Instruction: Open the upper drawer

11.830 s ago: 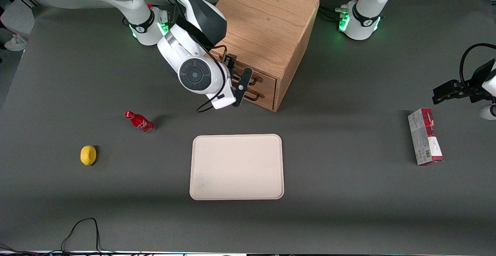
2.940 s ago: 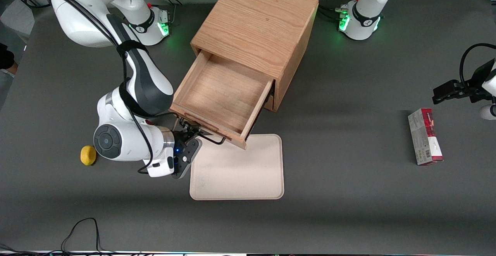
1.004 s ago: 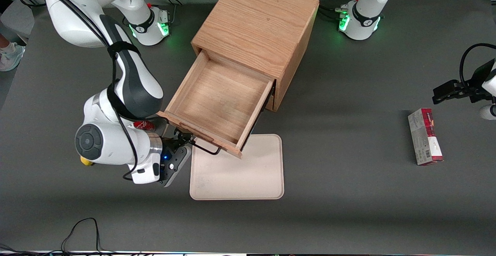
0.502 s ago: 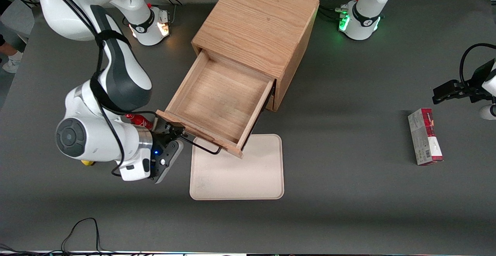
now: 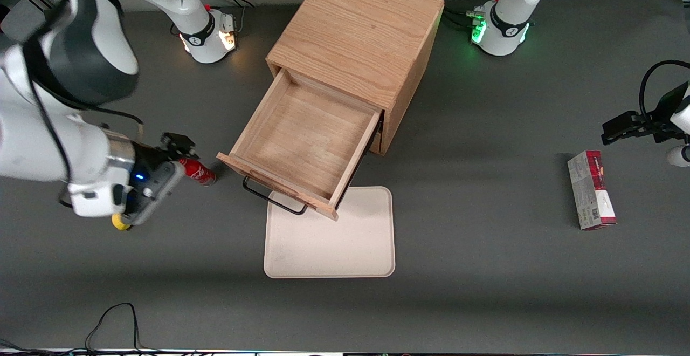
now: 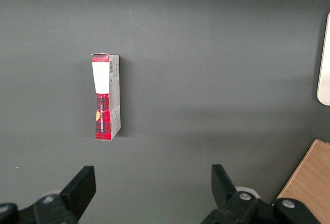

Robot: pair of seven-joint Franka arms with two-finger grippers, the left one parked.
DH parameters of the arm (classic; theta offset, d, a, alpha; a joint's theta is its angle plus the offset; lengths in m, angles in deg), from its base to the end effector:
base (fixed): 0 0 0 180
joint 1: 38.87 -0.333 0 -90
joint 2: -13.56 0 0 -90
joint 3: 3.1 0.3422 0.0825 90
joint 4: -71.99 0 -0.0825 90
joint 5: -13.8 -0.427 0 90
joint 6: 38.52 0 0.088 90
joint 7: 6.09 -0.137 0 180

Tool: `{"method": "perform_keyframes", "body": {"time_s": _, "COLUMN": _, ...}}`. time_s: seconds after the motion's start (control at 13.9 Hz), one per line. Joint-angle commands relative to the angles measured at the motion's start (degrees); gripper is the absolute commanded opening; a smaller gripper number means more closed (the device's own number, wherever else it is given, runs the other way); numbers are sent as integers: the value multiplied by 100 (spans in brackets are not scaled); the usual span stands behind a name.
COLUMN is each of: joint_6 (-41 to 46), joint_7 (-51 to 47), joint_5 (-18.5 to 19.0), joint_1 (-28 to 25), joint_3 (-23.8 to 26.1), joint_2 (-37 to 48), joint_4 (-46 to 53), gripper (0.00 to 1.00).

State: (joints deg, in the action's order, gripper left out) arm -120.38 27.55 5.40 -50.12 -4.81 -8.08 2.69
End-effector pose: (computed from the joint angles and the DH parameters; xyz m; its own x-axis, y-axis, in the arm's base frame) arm 0.6825 0.1405 0.5484 0.7170 0.6949 -0.0553 0.6740 -0.7114 -0.1992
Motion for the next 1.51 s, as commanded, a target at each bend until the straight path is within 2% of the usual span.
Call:
{"method": "perform_keyframes", "body": {"time_s": 0.0, "joint_6": -137, "joint_7": 46, "joint_5": 66, "joint_1": -35, "joint_3": -459, "joint_2": 1019, "joint_4": -1407, "gripper": 100}}
{"method": "perform_keyframes", "body": {"time_s": 0.14, "joint_6": -163, "joint_7": 11, "joint_5": 154, "joint_1": -62, "joint_3": -741, "joint_2": 1502, "joint_4": -1926, "gripper": 100}}
{"method": "perform_keyframes", "body": {"time_s": 0.22, "joint_6": -181, "joint_7": -285, "joint_5": 372, "joint_1": -62, "joint_3": -768, "joint_2": 1687, "joint_4": -2112, "gripper": 100}}
{"method": "perform_keyframes", "body": {"time_s": 0.36, "joint_6": -111, "joint_7": -1539, "joint_5": 863, "joint_1": -105, "joint_3": -725, "joint_2": 1724, "joint_4": -2044, "gripper": 100}}
{"method": "perform_keyframes", "body": {"time_s": 0.43, "joint_6": -50, "joint_7": -1789, "joint_5": 1014, "joint_1": -158, "joint_3": -716, "joint_2": 1724, "joint_4": -1991, "gripper": 100}}
{"method": "perform_keyframes", "body": {"time_s": 0.65, "joint_6": 3, "joint_7": -1800, "joint_5": 972, "joint_1": -123, "joint_3": -926, "joint_2": 1820, "joint_4": -1955, "gripper": 100}}
{"method": "perform_keyframes", "body": {"time_s": 0.86, "joint_6": -14, "joint_7": -1878, "joint_5": 534, "joint_1": -150, "joint_3": -936, "joint_2": 1970, "joint_4": -1964, "gripper": 100}}
{"method": "perform_keyframes", "body": {"time_s": 1.08, "joint_6": -40, "joint_7": -2247, "joint_5": 524, "joint_1": -176, "joint_3": -918, "joint_2": 2154, "joint_4": -2095, "gripper": 98}}
{"method": "perform_keyframes", "body": {"time_s": 1.22, "joint_6": -119, "joint_7": -2389, "joint_5": 532, "joint_1": -10, "joint_3": -813, "joint_2": 2339, "joint_4": -2332, "gripper": 98}}
{"method": "perform_keyframes", "body": {"time_s": 1.43, "joint_6": -583, "joint_7": -2704, "joint_5": 568, "joint_1": 1025, "joint_3": 423, "joint_2": 2646, "joint_4": -2866, "gripper": 98}}
